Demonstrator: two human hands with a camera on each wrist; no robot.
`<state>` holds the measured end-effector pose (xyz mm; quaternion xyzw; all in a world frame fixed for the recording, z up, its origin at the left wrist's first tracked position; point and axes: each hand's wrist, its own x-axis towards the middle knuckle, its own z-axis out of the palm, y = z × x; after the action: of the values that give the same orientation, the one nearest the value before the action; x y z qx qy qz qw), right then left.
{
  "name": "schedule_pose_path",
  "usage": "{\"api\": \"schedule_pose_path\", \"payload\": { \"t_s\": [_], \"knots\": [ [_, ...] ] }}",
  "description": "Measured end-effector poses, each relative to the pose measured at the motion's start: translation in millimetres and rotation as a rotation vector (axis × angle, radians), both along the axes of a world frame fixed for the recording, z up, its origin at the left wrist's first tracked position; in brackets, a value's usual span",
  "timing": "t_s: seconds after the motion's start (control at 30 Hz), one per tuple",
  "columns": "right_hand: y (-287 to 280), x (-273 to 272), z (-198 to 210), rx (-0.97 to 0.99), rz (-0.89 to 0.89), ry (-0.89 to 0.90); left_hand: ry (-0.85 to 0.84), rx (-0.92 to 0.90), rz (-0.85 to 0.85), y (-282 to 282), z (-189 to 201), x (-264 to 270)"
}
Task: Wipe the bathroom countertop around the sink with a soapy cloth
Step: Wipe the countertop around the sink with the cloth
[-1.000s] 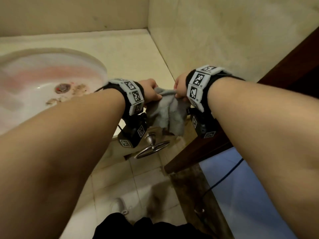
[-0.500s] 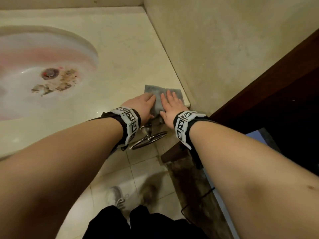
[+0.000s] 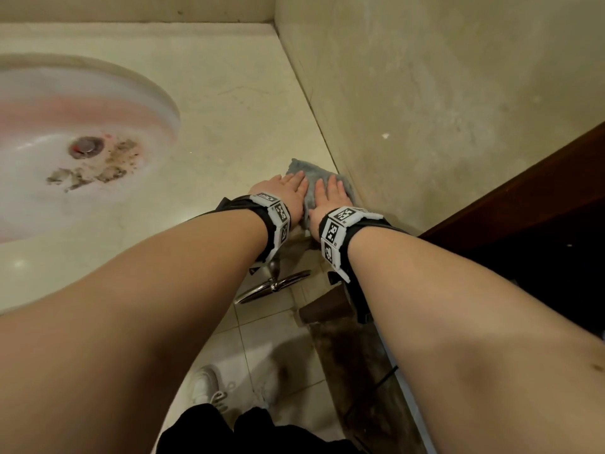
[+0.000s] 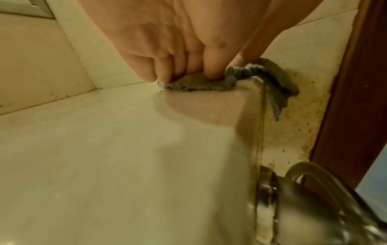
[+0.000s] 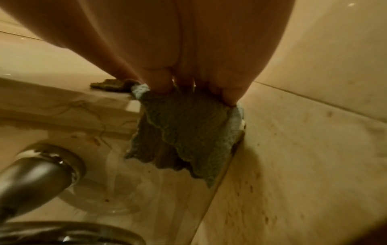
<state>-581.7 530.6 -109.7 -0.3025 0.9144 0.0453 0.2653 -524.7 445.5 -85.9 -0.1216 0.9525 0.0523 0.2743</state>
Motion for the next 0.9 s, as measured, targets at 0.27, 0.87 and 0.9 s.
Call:
{"api": "schedule_pose_path", "payload": {
  "t_s": [0.27,0.87,0.9],
  "knots": [
    [-18.1,-15.4,-0.7,-0.033,0.006,0.013,-0.021,0.008,0.021,-21.8,1.3,-17.6],
    [-66.5,-47.8,5.0,-0.008,0.034,0.017,-0.069,-0.037,0.024,-71.4,-0.8,-51.2],
    [-71.4,-51.0,5.0,-0.004,0.036,0.014,-0.071,-0.036,0.023,-75.8,-0.9,-54.3]
  ]
}}
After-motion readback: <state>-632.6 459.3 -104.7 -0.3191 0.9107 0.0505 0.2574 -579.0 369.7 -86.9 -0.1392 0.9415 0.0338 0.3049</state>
